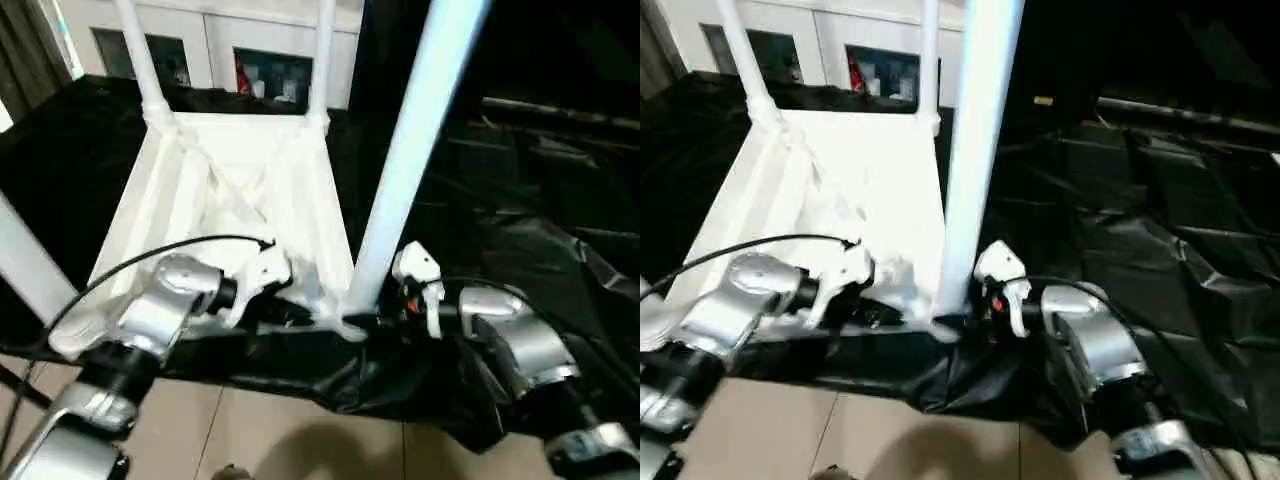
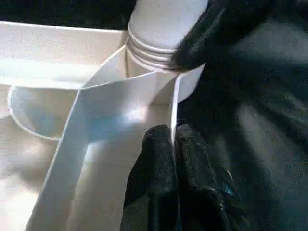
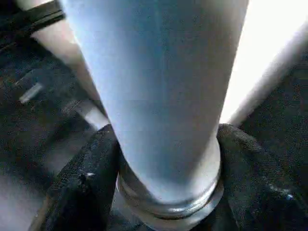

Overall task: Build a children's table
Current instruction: Rotate leg to tighten

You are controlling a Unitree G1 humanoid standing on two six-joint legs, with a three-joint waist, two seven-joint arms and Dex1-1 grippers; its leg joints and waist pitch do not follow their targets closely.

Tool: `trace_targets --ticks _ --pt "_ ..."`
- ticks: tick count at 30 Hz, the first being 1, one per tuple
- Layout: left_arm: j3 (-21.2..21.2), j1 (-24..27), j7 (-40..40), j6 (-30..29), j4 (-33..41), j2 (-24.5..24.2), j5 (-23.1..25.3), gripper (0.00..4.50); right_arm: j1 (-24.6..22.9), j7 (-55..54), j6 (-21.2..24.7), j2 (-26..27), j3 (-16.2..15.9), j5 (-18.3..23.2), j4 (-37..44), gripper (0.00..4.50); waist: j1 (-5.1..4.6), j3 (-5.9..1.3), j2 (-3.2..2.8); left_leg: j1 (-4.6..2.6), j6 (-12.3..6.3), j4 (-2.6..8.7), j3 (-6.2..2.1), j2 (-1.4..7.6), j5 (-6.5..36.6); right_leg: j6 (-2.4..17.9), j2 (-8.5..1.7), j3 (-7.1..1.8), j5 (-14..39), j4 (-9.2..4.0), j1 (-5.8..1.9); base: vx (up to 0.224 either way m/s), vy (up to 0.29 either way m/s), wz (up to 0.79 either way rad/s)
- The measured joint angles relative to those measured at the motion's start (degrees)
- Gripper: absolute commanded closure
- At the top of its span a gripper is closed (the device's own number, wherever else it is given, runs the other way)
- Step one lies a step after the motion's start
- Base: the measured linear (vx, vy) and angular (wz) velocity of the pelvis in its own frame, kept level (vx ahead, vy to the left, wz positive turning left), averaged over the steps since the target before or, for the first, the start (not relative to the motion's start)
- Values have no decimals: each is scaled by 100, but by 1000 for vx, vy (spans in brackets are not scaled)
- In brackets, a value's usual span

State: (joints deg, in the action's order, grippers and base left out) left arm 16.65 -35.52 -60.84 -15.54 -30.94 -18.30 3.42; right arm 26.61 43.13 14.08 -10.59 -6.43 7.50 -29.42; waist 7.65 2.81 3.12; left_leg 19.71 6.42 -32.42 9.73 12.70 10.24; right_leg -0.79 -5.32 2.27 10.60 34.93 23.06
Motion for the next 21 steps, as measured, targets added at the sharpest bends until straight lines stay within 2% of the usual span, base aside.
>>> trace_targets --ticks 5,8,10,11,13,14,17,18,19,21 --pt "-105 -227 1331 -408 -361 765 260 450 475 -2043 37 796 562 -94 -739 184 -153 2 8 -28 12 17 -31 -28 -7 -9 -1 19 5 -20 1 -48 -1 -6" --pt "-99 -271 1656 -528 -394 975 356 450 620 -2606 8 984 667 -122 -926 184 -182 4 -4 -34 12 66 -95 -73 -7 -9 2 34 6 -92 -2 0 0 0" --pt "-97 -335 1733 -525 -479 1046 412 450 674 -2717 -73 1028 716 -159 -1023 184 -192 8 -29 -19 11 74 -118 -81 -7 -9 3 36 5 -129 -2 0 0 0" --pt "-99 -357 1751 -490 -533 1066 419 450 675 -2720 -141 1032 731 -179 -1059 149 -199 6 -51 -19 11 76 -119 -81 -7 -8 2 33 5 -148 -3 0 0 0" --pt "-100 -364 1761 -432 -569 1074 419 450 675 -2720 -215 1035 734 -225 -1088 149 -205 9 -71 -12 10 75 -117 -83 -7 -6 2 22 3 -161 -4 0 0 0" --pt "-100 -371 1761 -416 -590 1076 419 450 675 -2720 -236 1037 735 -243 -1104 109 -208 8 -81 -9 10 74 -115 -83 -7 -3 2 20 1 -169 -7 0 0 0" --pt "-103 -403 1669 -335 -630 1034 416 450 672 -2579 -242 1005 707 -272 -1055 106 -230 21 -99 -7 10 74 -112 -82 -7 2 2 20 -2 -174 -7 0 0 0" --pt "-103 -415 1626 -313 -638 1011 414 450 671 -2504 -239 989 698 -273 -1037 88 -234 24 -103 0 10 75 -112 -82 -7 6 2 20 -5 -175 -3 0 0 0" --pt "-103 -421 1584 -294 -638 989 409 450 660 -2424 -233 956 693 -276 -1008 88 -233 26 -106 21 10 74 -111 -82 -7 17 2 20 -18 -176 1 0 0 0" --pt "-98 -422 1380 -191 -637 905 383 450 586 -2009 -219 762 592 -267 -884 88 -230 28 -104 30 9 74 -110 -81 -7 19 2 20 -55 -177 4 0 0 0"
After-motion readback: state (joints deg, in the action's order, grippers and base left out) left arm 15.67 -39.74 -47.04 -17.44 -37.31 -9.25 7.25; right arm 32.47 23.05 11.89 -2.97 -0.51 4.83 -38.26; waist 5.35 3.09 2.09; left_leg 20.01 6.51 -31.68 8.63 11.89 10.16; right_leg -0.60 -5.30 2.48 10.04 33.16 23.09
